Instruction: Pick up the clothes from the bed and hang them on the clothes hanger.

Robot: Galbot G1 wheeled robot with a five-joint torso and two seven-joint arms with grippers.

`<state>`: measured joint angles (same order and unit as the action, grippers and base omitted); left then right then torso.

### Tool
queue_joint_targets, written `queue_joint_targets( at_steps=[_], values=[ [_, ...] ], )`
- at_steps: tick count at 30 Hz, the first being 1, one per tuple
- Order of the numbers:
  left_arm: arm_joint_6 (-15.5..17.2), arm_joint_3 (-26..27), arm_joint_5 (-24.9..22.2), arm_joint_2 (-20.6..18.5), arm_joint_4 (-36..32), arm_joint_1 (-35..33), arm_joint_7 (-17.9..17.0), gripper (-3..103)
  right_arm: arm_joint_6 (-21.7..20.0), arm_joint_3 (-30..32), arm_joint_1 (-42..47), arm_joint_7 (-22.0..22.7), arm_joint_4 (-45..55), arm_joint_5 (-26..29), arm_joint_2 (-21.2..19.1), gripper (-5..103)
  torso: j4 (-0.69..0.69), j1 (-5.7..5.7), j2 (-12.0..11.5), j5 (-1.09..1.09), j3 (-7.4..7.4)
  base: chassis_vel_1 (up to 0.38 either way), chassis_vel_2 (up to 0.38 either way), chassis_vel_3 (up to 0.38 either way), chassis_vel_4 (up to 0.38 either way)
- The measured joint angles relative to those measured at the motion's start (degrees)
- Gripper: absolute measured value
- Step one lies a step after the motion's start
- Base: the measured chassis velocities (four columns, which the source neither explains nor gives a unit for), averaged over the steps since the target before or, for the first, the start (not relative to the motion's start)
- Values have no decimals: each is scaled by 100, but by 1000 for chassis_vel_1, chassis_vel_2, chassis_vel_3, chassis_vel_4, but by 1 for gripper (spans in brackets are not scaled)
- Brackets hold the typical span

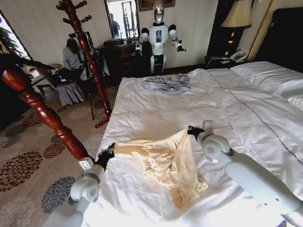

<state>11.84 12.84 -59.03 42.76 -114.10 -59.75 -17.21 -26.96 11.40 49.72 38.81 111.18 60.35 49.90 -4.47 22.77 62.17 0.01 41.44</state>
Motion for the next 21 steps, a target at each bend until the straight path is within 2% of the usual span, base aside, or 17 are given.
queue_joint_targets(
  at_steps=[2,7,10,11,13,16,17,20,21],
  values=[
    [44,-8,-157,-278,-236,200,-102,1,115,335,167,-147,345,-13,-185,1,3,0,0,-1,0,0,0,0,0],
    [136,-122,-451,-513,-664,529,-255,1,209,704,371,-310,764,11,-404,1,1,0,0,-1,0,0,0,0,0],
    [236,-394,-860,-701,-873,1290,-464,1,332,1010,390,-419,1030,66,-641,1,0,-1,1,0,0,0,0,0,0],
    [236,-394,-860,-701,-873,1290,-464,1,332,1010,390,-419,1030,66,-641,1,0,-1,1,0,0,0,0,0,0],
    [294,-702,-1092,-743,-859,1842,-607,1,389,1067,282,-477,1042,113,-737,1,2,-1,1,-2,0,0,0,0,0],
    [391,-1527,-1286,-636,-622,3068,-797,1,534,1060,1,-550,828,111,-768,1,2,-1,1,0,0,0,0,0,0],
    [391,-1527,-1286,-636,-622,3068,-797,1,534,1060,1,-550,828,111,-768,1,2,-1,1,0,0,0,0,0,0],
    [428,-2219,-1340,-287,-31,4238,-905,1,615,1034,-324,-562,555,84,-776,1,-1,0,0,3,1,0,0,0,0],
    [431,-2330,-1352,-204,108,4427,-917,1,628,1034,-425,-566,490,79,-809,1,-1,1,0,2,1,0,0,0,0]
  ],
)
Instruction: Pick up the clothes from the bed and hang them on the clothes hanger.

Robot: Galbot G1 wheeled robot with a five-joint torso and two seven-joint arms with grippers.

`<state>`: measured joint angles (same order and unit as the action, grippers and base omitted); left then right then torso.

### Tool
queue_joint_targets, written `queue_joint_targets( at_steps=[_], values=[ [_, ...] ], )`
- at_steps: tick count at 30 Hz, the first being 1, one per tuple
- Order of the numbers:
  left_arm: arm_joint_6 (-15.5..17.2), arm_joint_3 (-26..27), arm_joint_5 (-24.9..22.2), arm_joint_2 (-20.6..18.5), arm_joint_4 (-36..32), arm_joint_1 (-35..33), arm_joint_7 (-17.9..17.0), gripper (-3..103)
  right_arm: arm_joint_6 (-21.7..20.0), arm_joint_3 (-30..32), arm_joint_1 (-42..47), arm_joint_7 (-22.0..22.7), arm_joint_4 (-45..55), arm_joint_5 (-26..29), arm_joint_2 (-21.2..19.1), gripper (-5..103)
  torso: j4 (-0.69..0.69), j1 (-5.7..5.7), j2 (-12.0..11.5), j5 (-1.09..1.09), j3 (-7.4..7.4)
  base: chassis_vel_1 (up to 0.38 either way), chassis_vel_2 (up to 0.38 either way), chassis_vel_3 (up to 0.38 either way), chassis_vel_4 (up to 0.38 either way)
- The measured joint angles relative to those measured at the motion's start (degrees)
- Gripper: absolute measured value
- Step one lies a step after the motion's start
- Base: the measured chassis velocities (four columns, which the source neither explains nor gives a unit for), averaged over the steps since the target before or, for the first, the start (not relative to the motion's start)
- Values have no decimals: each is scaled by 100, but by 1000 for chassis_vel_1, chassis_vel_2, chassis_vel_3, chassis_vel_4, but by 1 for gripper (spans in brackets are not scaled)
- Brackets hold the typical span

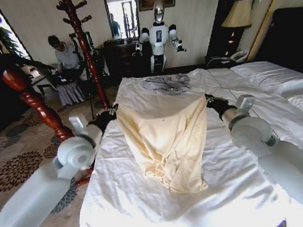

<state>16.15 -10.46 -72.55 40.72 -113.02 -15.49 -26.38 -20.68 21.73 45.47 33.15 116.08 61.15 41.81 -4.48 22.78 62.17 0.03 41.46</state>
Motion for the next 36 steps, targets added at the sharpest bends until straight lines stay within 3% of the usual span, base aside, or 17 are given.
queue_joint_targets(
  at_steps=[7,12,20,24,25,27,36],
  values=[
    [37,-422,-109,320,464,898,-20,1,57,-35,-792,-27,-349,102,-192,1,2,0,0,-2,0,0,0,0,0],
    [148,-631,-383,572,756,1842,-109,1,78,-287,-1612,-25,-627,479,-341,1,2,0,0,-1,0,0,0,0,0],
    [275,-899,-536,709,1356,2839,-102,1,123,-658,-2526,-34,-926,860,-456,1,2,-2,0,-3,-1,0,0,0,0],
    [303,-1024,-539,953,1875,3282,-91,1,199,-1045,-3247,-114,-1298,970,-375,1,1,0,0,-4,-1,0,0,0,0],
    [359,-1182,-497,1143,2218,3685,-95,1,273,-1556,-4010,-217,-1863,1034,-100,1,2,0,-1,-2,0,0,0,0,0],
    [463,-1288,-402,1261,2410,3935,-168,1,361,-1863,-4388,-365,-2233,967,67,1,4,-1,0,-4,0,0,0,0,0],
    [537,-1318,-296,1312,2721,4159,-254,1,591,-1940,-4418,-558,-2489,778,3,1,-1,0,-1,-1,0,0,0,0,0]
  ],
)
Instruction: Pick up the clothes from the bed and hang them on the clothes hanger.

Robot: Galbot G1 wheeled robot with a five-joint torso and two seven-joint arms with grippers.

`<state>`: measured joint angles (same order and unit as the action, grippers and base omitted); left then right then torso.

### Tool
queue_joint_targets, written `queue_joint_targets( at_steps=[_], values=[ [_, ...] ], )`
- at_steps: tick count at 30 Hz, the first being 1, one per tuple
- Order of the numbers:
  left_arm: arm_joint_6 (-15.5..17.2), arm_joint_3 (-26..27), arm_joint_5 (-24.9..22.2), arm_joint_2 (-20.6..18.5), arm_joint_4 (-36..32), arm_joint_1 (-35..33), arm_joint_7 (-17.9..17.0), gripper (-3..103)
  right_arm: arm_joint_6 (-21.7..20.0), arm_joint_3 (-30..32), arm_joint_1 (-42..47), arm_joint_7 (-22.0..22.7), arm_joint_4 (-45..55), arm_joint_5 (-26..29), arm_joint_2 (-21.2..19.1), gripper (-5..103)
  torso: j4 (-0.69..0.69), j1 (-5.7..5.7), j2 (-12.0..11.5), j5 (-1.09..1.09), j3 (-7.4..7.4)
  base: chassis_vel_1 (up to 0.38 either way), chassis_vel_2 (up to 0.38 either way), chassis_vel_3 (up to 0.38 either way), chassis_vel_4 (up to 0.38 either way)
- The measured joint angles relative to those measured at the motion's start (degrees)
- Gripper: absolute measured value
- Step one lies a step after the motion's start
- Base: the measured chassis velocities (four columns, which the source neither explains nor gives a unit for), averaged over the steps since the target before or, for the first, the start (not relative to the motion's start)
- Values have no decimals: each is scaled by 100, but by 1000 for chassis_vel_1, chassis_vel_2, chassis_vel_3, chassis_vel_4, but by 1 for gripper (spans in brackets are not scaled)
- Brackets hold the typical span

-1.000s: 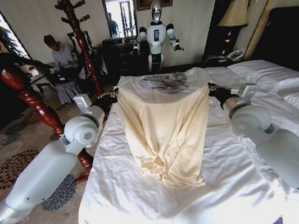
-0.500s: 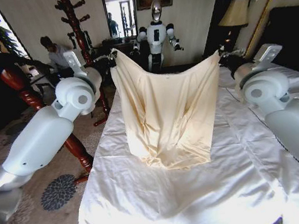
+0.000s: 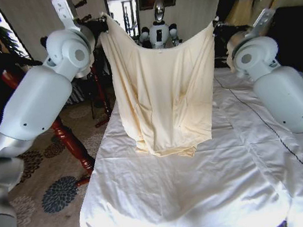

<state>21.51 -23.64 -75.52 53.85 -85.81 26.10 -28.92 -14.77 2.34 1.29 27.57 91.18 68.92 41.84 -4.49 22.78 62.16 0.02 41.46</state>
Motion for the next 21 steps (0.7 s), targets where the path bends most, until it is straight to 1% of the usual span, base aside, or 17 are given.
queue_joint_targets(
  at_steps=[3,6,7,8,9,11,13,15,16,17,19,20,21],
  values=[
    [-13,1,0,-58,92,123,41,1,82,-3,-131,-31,-167,15,-40,1,0,-2,1,0,-1,0,0,0,0],
    [-30,-108,-3,12,380,429,127,1,124,-337,-722,-163,-572,42,35,1,3,-2,1,0,-1,0,0,0,0],
    [-30,-108,-3,12,380,429,127,1,124,-337,-722,-163,-572,42,35,1,3,-2,1,0,-1,0,0,0,0],
    [-49,-183,0,81,571,616,191,1,139,-565,-1150,-237,-782,105,121,1,4,-1,1,-4,-2,0,0,0,0],
    [-72,-238,12,140,721,753,231,1,139,-695,-1386,-269,-896,181,191,1,4,-1,1,-4,-1,0,0,0,0],
    [-85,-308,11,223,886,903,267,1,104,-813,-1574,-290,-941,323,254,1,6,-1,1,-4,-1,0,0,0,0],
    [-85,-338,13,227,903,927,269,1,83,-829,-1571,-291,-908,353,240,1,6,-1,1,-4,-1,0,0,0,0],
    [-77,-363,62,165,776,876,246,1,48,-750,-1304,-268,-667,372,96,1,3,-2,1,-2,-2,0,0,0,0],
    [-50,-349,67,88,623,788,199,1,23,-614,-1074,-233,-505,387,-9,1,4,-2,1,0,-1,0,0,0,0],
    [-50,-349,67,88,623,788,199,1,23,-614,-1074,-233,-505,387,-9,1,4,-2,1,0,-1,0,0,0,0],
    [12,-293,58,-95,293,618,111,1,-37,-294,-533,-176,-109,429,-277,1,0,-1,0,1,-1,0,0,0,0],
    [52,-250,35,-245,49,503,54,1,-67,-76,-192,-161,176,455,-474,1,1,0,0,3,0,0,0,0,0],
    [107,-183,4,-429,-269,364,-10,1,-130,293,267,-127,636,528,-822,1,4,0,0,5,0,0,0,0,0]
  ],
)
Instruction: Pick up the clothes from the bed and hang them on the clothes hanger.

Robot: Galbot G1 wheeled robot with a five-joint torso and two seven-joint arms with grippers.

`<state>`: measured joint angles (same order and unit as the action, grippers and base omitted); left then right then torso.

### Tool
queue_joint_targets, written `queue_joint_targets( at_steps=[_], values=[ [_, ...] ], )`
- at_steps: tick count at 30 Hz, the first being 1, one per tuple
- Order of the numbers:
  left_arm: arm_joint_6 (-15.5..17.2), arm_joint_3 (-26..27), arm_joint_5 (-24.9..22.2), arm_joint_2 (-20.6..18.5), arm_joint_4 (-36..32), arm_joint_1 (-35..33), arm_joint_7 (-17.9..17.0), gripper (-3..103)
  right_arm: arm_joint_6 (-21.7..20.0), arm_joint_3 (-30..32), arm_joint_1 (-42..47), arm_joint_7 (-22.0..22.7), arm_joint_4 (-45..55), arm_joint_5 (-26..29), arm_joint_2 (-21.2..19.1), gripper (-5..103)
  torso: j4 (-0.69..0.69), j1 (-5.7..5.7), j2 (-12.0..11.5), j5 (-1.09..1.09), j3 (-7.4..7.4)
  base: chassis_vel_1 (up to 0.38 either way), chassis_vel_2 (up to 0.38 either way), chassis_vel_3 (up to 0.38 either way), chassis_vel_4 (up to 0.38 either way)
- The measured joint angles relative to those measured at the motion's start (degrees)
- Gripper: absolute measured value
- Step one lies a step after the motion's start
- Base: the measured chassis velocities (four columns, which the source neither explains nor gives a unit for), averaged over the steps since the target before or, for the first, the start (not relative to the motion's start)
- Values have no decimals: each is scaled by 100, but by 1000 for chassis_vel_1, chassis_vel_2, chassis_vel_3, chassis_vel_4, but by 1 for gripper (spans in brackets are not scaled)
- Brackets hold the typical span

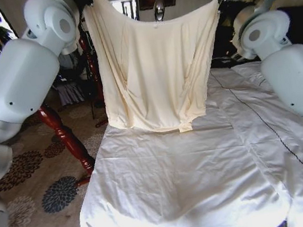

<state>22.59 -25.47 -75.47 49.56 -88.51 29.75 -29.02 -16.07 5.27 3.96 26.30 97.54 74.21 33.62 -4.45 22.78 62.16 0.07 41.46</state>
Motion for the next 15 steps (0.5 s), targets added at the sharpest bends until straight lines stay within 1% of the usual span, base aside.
queue_joint_targets(
  at_steps=[1,2,4,5,6,7,8,10,11,13,15],
  values=[
    [0,0,0,0,0,0,0,1,0,0,0,0,0,0,0,1,0,0,0,0,0,0,0,0,0],
    [67,67,-40,-139,-270,-108,-49,1,-48,356,374,58,421,110,-343,1,-2,0,0,-6,-1,0,0,0,0],
    [168,190,-111,-377,-665,-234,-134,1,-103,782,768,168,928,334,-749,1,-10,-2,1,-8,-2,0,0,0,0],
    [255,311,-155,-595,-1036,-321,-192,1,-164,1020,949,300,1288,519,-989,1,-8,-5,2,-6,-4,0,0,0,0],
    [255,311,-155,-595,-1036,-321,-192,1,-164,1020,949,300,1288,519,-989,1,-8,-5,2,-6,-4,0,0,0,0],
    [300,401,-189,-723,-1251,-368,-233,1,-206,1142,1017,402,1548,663,-1118,1,-8,-6,3,-5,-4,0,0,0,0],
    [362,518,-248,-843,-1494,-414,-291,1,-232,1234,1041,514,1786,800,-1208,1,-4,-7,3,-7,-5,0,0,0,0],
    [558,780,-503,-1093,-1995,-405,-493,1,-306,1520,1029,836,2431,1286,-1396,1,4,-5,3,-11,-4,0,0,0,0],
    [558,780,-503,-1093,-1995,-405,-493,1,-306,1520,1029,836,2431,1286,-1396,1,4,-5,3,-11,-4,0,0,0,0],
    [631,921,-752,-1274,-2229,-260,-591,1,-380,1745,973,1013,2781,1636,-1516,1,2,-2,2,-12,-3,0,0,0,0],
    [682,1068,-991,-1461,-2339,-120,-643,1,-545,2050,939,1184,3014,2066,-1670,1,-1,-3,3,-4,-3,0,0,0,0]
  ],
)
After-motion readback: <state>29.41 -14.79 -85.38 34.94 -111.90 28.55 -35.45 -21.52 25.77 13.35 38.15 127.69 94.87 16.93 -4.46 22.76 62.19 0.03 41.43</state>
